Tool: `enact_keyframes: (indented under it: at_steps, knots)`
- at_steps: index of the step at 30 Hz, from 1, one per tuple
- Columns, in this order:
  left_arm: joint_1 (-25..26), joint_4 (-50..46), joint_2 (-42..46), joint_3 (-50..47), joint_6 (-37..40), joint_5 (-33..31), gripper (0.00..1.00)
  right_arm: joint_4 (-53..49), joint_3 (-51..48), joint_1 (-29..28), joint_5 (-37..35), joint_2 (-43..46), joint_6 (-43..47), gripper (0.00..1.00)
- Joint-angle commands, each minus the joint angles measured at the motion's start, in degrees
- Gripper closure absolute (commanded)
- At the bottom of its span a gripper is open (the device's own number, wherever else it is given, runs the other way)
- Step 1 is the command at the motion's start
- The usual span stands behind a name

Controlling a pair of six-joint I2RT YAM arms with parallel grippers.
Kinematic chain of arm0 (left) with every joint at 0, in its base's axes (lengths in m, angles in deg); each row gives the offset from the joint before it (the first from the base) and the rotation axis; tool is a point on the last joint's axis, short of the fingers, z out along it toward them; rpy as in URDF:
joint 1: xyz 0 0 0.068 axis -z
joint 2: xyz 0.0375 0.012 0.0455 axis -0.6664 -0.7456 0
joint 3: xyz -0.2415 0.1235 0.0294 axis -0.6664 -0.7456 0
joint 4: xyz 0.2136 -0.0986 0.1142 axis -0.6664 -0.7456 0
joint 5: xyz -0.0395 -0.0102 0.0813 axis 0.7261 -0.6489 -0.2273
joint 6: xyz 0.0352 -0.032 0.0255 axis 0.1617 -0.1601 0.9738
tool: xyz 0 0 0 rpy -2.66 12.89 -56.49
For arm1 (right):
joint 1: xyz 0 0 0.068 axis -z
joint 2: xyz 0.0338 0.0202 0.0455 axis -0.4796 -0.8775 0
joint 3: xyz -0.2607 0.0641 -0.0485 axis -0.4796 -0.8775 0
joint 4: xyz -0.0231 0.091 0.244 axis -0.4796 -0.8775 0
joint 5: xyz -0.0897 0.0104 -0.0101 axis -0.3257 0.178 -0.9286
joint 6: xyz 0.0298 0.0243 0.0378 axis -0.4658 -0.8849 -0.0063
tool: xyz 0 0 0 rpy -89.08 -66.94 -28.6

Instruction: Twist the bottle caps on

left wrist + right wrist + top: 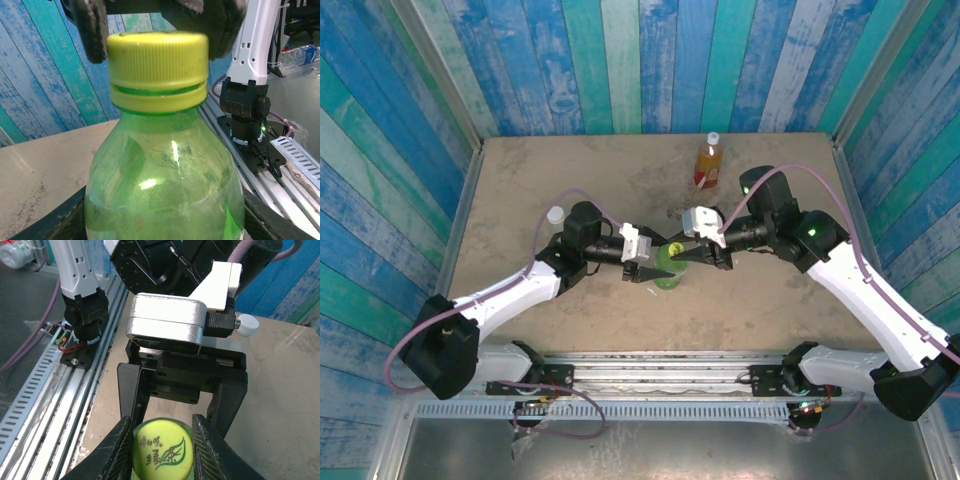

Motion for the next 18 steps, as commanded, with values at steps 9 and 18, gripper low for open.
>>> enact_keyframes:
  at_steps: [9, 18]
  knots:
    - [-0.05, 22.08, -0.60, -1.05, -14.51, -25.56, 0.40, 17.81, -5.73, 0.23, -22.86, -0.26, -23.74, 0.80]
    - [2.42, 23.42, -6.81, 4.52, -15.65, -44.86, 0.41, 24.13, -8.22, -6.37, -51.20, -4.75, -44.11, 0.83]
